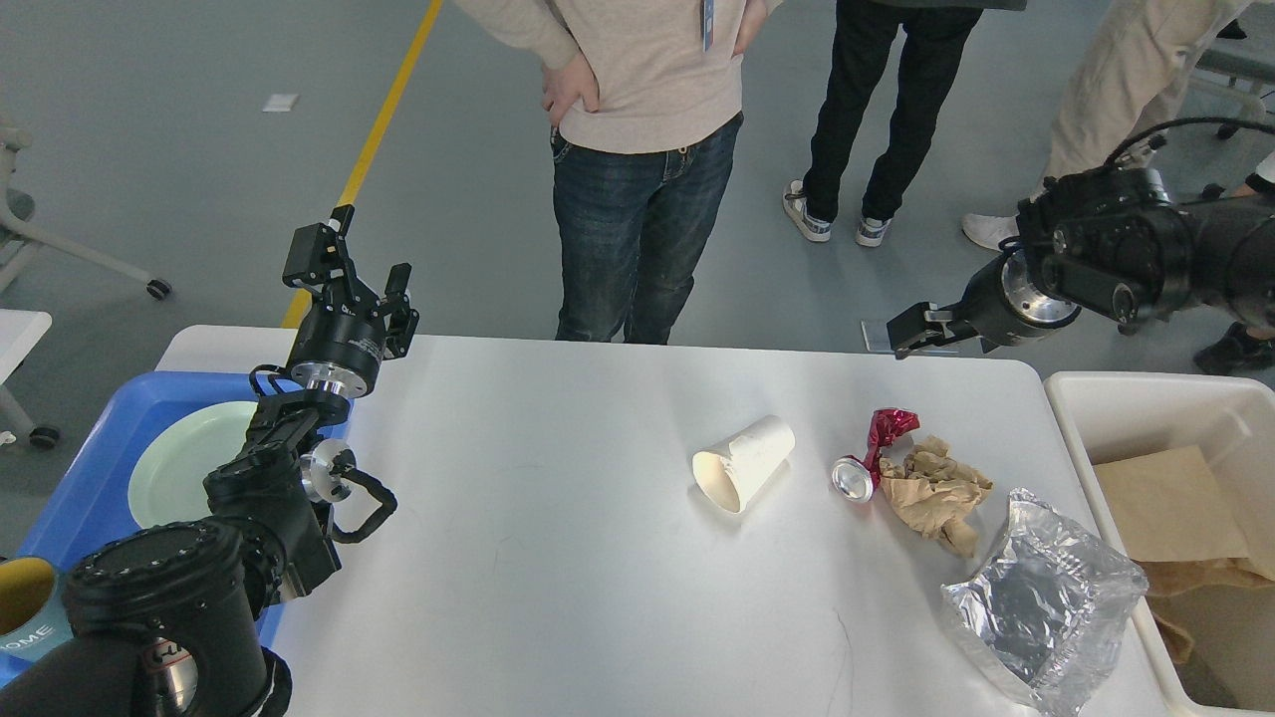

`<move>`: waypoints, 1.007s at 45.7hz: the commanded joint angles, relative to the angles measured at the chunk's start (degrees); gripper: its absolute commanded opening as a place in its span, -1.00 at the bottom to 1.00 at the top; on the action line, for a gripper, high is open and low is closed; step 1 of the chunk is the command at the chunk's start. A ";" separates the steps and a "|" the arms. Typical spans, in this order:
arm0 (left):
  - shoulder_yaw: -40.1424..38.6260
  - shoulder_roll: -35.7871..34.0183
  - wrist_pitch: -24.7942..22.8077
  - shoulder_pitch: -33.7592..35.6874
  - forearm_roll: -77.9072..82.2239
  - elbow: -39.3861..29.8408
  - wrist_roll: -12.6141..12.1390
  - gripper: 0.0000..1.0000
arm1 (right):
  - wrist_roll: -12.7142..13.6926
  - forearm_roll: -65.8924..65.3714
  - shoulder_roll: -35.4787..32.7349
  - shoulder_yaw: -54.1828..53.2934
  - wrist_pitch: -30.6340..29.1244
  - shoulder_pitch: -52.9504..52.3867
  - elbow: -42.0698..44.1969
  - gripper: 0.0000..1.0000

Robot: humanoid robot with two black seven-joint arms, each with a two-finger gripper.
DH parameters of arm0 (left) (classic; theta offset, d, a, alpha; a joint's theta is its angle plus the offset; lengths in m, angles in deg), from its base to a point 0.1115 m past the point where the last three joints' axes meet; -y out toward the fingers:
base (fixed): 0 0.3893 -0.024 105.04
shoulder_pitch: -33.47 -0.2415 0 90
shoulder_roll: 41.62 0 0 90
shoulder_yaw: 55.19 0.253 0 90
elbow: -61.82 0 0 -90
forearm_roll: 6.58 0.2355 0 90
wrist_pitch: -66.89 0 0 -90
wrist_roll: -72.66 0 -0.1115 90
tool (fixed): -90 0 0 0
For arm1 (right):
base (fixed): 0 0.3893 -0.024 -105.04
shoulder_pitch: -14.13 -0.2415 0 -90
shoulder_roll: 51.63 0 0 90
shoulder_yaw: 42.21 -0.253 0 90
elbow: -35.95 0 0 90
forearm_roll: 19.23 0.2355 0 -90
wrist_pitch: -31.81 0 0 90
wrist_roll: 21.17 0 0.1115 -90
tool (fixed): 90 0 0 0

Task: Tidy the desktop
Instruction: 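Move the right gripper down to the silver foil bag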

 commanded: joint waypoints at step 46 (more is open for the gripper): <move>0.00 0.03 0.00 0.00 0.00 0.00 0.00 0.93 | 0.07 0.90 -9.08 -8.90 -3.28 24.26 3.89 1.00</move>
